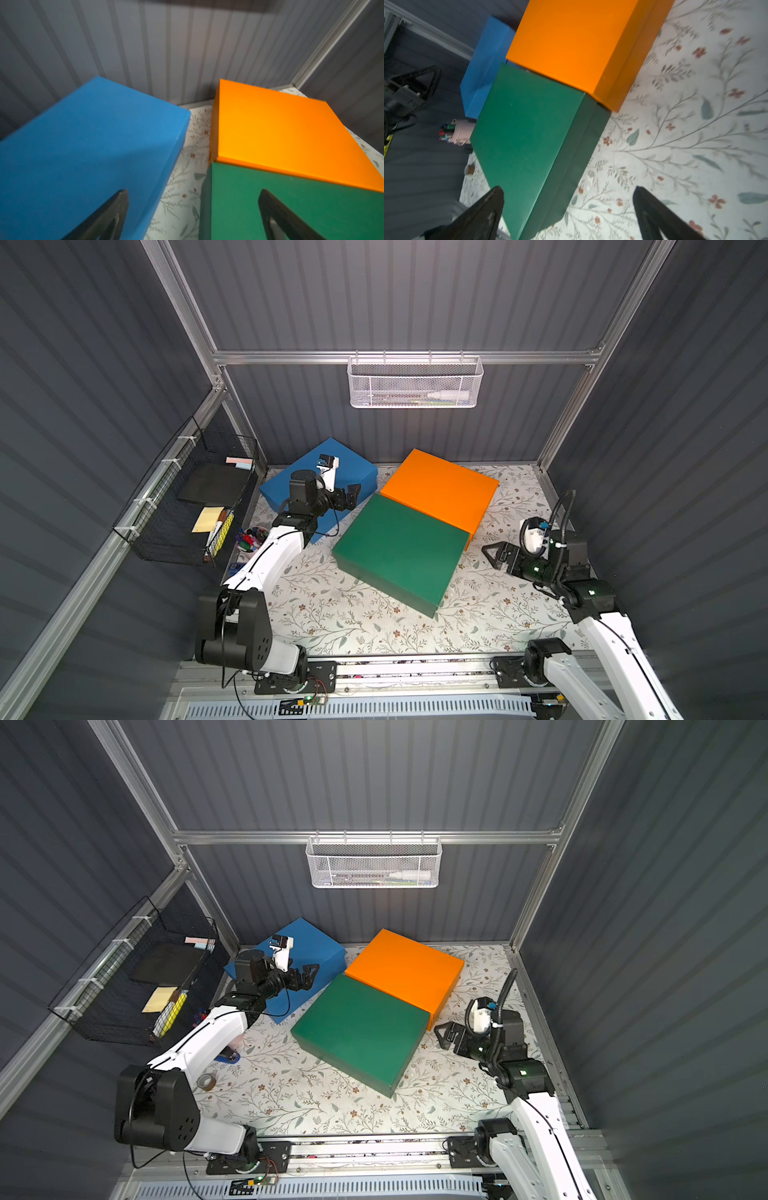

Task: Stack the shoeboxes
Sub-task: Adjust the shoebox at the center of the board.

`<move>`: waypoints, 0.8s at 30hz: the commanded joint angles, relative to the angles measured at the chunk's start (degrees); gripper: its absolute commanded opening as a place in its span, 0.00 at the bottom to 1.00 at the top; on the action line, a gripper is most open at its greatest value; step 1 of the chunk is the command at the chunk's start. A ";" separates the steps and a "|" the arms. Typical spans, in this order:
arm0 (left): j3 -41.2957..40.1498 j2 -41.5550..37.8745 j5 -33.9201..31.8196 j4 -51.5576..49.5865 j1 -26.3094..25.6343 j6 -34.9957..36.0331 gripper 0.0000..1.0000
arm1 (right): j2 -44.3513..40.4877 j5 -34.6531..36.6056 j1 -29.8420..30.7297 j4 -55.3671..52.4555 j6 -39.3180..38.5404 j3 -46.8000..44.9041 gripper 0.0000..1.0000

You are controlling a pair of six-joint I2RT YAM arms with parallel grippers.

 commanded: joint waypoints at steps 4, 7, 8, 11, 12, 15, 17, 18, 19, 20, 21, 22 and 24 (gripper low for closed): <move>3.86 4.31 8.55 -10.05 0.06 -1.48 1.00 | 1.74 -5.12 4.88 1.96 6.12 -3.16 0.99; 4.16 5.90 8.87 -10.50 0.06 -1.75 1.00 | 5.26 -6.27 6.69 5.92 6.47 -3.89 0.99; 4.14 6.34 8.56 -10.72 0.06 -1.95 1.00 | 6.67 -6.83 7.29 6.20 6.13 -3.62 0.99; 4.32 7.72 8.38 -12.90 0.07 -2.13 1.00 | 10.97 -7.29 8.82 5.63 4.09 -1.86 0.99; 3.85 7.82 8.72 -12.56 0.06 -2.53 1.00 | 12.07 -7.85 9.11 5.62 2.83 -1.26 0.99; 2.33 7.72 9.83 -12.56 0.04 -3.41 1.00 | 14.22 -8.23 9.51 6.94 2.43 -0.66 0.99; 1.80 8.14 10.38 -13.22 -0.03 -3.85 1.00 | 15.36 -8.64 9.58 8.04 2.43 -0.67 0.99; 1.46 8.38 11.37 -13.66 -0.03 -4.02 1.00 | 16.04 -8.73 9.63 8.21 2.25 -0.54 0.99; 1.16 8.46 12.70 -14.23 -0.02 -4.16 1.00 | 16.59 -8.83 9.67 8.35 2.14 -0.46 0.99; 0.86 8.33 13.54 -14.56 -0.07 -4.48 1.00 | 16.98 -8.74 9.67 8.72 2.06 -0.43 0.99; 0.32 7.97 14.53 -14.79 -0.25 -4.94 1.00 | 17.34 -8.65 9.67 9.16 2.04 -0.38 0.99; -0.37 7.46 15.21 -14.74 -0.52 -5.46 1.00 | 17.61 -8.61 9.67 9.23 2.12 -0.37 0.99; -1.19 7.12 15.26 -15.24 -1.39 -6.02 1.00 | 18.33 -8.65 9.67 11.72 2.47 -0.41 0.99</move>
